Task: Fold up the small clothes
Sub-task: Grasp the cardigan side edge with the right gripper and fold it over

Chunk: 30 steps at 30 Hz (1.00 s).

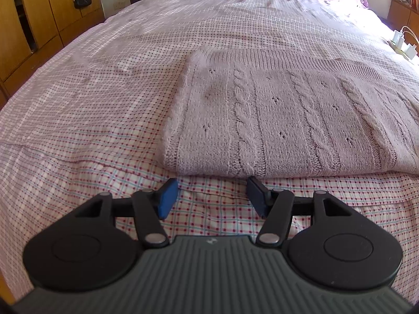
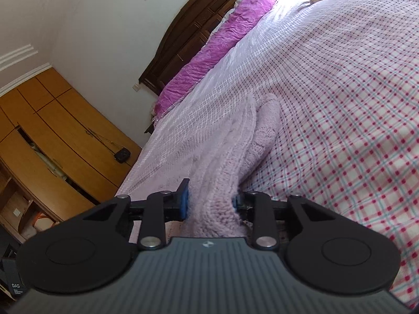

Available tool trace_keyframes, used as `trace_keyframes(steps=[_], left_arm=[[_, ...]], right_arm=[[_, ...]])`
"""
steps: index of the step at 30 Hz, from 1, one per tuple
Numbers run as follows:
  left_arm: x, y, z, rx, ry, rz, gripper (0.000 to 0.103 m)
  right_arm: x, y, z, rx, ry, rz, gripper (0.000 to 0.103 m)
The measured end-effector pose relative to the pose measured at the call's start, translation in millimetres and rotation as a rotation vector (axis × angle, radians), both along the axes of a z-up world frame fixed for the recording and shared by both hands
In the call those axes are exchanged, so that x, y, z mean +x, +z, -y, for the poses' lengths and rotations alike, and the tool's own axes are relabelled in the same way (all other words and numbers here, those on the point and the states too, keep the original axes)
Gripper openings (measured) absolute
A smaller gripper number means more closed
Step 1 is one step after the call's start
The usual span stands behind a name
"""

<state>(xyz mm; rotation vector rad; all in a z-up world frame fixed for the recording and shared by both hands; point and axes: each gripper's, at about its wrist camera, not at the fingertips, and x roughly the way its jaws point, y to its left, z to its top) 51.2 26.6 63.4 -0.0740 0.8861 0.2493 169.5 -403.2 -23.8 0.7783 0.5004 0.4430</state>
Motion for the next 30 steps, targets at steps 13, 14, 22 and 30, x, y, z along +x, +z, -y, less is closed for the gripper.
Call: trace_keyframes(steps=[13, 14, 22, 30], left_arm=[[-3.4, 6.4, -1.3, 0.002, 0.009, 0.027, 0.061], [-5.2, 9.3, -2.6, 0.007, 0.008, 0.034, 0.061], [-23.0, 28.8, -31.0, 0.022, 0.049, 0.076, 0.061], [-29.3, 36.7, -63.3, 0.029, 0.085, 0.083, 0.061]], right_arm=[[-5.5, 8.3, -4.6, -0.013, -0.017, 0.011, 0.031], [-6.9, 10.3, -3.6, 0.010, -0.022, 0.016, 0.031], [-8.9, 38.8, -22.6, 0.101, -0.027, 0.050, 0.028], [-8.4, 92.8, -65.2, 0.073, 0.041, 0.123, 0.028]])
